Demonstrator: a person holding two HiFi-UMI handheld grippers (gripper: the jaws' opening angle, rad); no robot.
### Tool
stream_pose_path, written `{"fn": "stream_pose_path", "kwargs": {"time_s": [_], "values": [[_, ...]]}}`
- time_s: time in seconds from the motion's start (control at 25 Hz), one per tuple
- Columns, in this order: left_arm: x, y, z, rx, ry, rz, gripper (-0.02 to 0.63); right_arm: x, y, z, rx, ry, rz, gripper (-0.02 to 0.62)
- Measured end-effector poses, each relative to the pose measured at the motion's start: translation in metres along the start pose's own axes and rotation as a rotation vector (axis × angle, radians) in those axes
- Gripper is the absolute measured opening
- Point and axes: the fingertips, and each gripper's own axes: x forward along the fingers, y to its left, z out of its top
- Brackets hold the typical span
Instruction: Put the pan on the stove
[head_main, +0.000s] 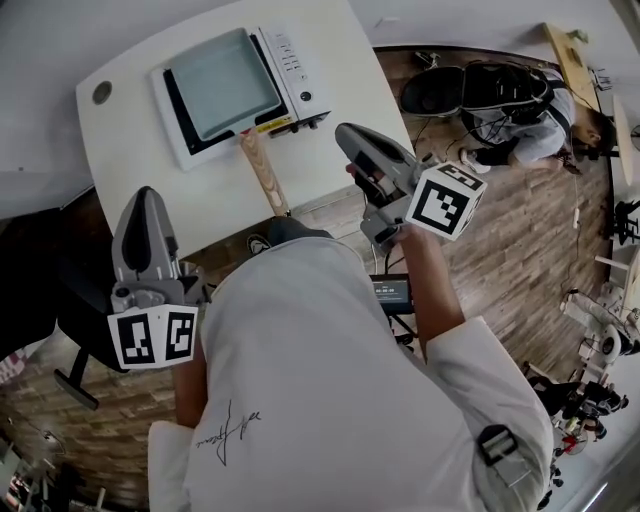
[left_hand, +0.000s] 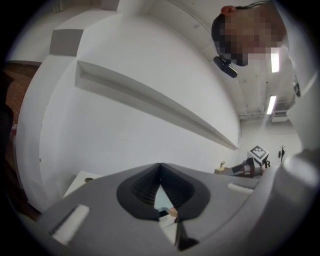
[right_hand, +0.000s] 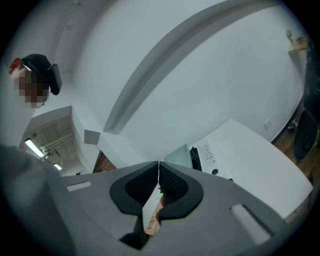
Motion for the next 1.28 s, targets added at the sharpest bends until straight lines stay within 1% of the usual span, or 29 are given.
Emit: {"fn": "stream_pose_path", "kwargs": {"time_s": [0.12,0.28,0.48,0.6,0.8,1.28], "values": [[-0.001,0.005,0.003,-0.002,-0.002,0.001,0.006,-0.004,0.009,0.005,-0.064,-0.021,-0.03,0.001],[-0.001,0.006,0.004,-0.001,0.008,-0.002,0.006,-0.009,0.022,0.01,-0.129,-0.045,-0.048,0.0],[-0.01,0.006,0.003,-0.004,0.011,0.012,0.006,-0.02,0.039,0.009,-0.298,-0.054,-0.098,-0.002],[-0.016,0.006,-0.002,-0.011,0.022,0.015,0.006,-0.021,0.047,0.003,-0.375,-0.037,-0.104,-0.002],[-0.021,0.005,-0.007,-0.011,0.037,0.006,0.006,-0.02,0.055,-0.004,-0.404,-0.018,-0.097,-0.002],[-0.031,0.0,-0.019,-0.034,0.059,0.004,0.006,-0.025,0.057,-0.019,-0.43,0.016,-0.135,-0.002]]}}
